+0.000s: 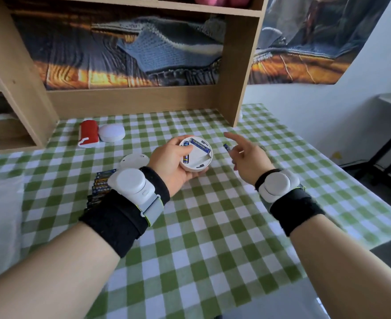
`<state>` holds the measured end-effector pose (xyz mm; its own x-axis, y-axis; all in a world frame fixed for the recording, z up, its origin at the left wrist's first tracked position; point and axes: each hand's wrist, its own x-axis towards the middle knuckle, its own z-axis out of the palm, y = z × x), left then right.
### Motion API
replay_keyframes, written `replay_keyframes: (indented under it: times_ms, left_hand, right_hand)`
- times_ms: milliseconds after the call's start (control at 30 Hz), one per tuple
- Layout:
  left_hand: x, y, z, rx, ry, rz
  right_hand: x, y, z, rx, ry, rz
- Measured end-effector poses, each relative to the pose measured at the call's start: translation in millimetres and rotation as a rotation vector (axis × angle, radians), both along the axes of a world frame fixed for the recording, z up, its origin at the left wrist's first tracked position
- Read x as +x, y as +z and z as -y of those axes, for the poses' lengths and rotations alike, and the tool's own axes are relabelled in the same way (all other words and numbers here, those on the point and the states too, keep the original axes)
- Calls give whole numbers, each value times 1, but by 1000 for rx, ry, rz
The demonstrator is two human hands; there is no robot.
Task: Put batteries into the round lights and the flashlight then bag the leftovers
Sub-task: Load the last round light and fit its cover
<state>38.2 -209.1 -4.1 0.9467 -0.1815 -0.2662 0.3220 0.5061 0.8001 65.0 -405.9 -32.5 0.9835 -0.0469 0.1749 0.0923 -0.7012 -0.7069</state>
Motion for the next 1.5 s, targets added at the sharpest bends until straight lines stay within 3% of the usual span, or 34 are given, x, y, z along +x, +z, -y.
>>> replay_keyframes:
  times_ms: [300,467,867,1300,1500]
  left_hand:
    - [-25,2,-80,-64,85,39]
    - [-45,-7,-119,-100,149,89]
    - [-52,-35,-155,-24,287,199]
    - [-46,-47,-149,190,439,294]
    - [-46,-50,-148,234,398,374]
  right_hand:
    - [-29,25,-94,608,223,85]
    - [-40,27,-142,741,320,50]
    - [-53,-10,-184,784,406,-52]
    - [-61,-11,-189,526,380,4]
    - [-62,-10,-192,446,417,56]
